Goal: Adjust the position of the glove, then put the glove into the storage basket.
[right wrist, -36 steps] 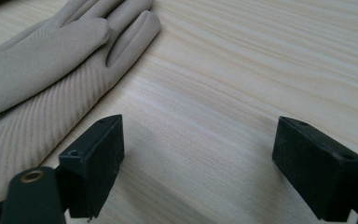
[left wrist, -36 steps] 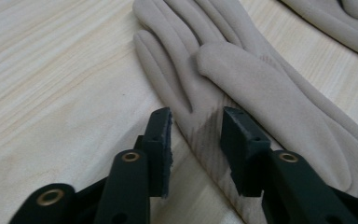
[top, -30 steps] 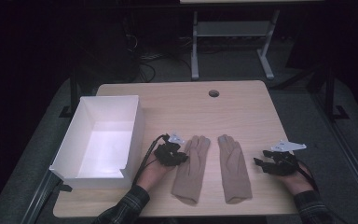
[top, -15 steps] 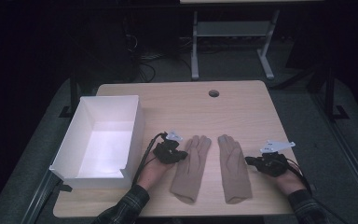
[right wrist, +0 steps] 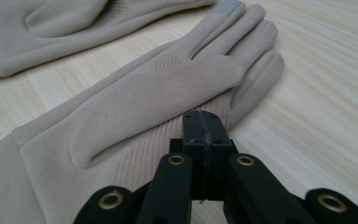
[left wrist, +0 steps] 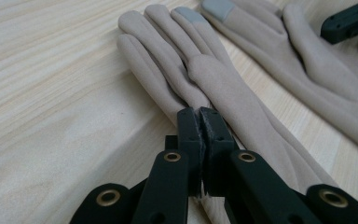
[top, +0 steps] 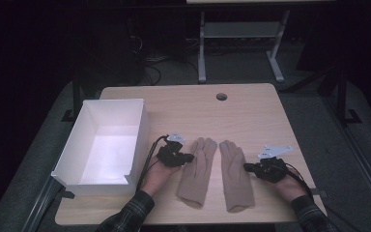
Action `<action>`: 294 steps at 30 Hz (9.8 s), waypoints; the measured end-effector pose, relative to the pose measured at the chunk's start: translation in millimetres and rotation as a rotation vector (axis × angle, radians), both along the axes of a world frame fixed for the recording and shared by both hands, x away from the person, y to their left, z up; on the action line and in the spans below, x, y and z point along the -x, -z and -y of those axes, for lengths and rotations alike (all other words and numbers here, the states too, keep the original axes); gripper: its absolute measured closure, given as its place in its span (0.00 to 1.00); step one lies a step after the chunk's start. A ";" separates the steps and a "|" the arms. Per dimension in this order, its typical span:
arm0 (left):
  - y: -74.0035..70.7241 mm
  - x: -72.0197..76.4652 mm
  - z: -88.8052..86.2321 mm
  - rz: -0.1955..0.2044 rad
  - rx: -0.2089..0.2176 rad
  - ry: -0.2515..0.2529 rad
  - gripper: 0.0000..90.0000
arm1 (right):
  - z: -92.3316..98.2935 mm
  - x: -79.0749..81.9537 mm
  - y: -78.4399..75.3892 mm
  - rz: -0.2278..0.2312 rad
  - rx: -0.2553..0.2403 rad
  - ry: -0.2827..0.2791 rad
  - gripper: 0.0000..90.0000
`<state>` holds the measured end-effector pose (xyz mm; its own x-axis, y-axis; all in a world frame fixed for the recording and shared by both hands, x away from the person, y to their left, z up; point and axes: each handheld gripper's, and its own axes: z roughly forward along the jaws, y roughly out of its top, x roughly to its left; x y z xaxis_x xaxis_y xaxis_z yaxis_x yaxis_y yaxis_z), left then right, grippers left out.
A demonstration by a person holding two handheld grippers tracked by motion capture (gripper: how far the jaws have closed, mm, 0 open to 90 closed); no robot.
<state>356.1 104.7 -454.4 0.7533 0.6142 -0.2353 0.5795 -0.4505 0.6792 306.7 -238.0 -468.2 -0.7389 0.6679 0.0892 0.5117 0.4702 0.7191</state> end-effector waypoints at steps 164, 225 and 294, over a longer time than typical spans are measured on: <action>5.9 10.2 32.4 0.092 -0.202 0.249 0.15 | -3.5 -18.0 13.3 0.046 0.026 0.173 0.24; -140.0 0.2 13.9 0.058 -0.075 0.208 0.73 | -4.0 -17.7 13.3 0.043 0.019 0.176 0.24; -57.4 -13.8 -205.4 -0.029 -0.178 -0.393 0.73 | -3.9 -18.3 13.5 0.048 0.025 0.177 0.24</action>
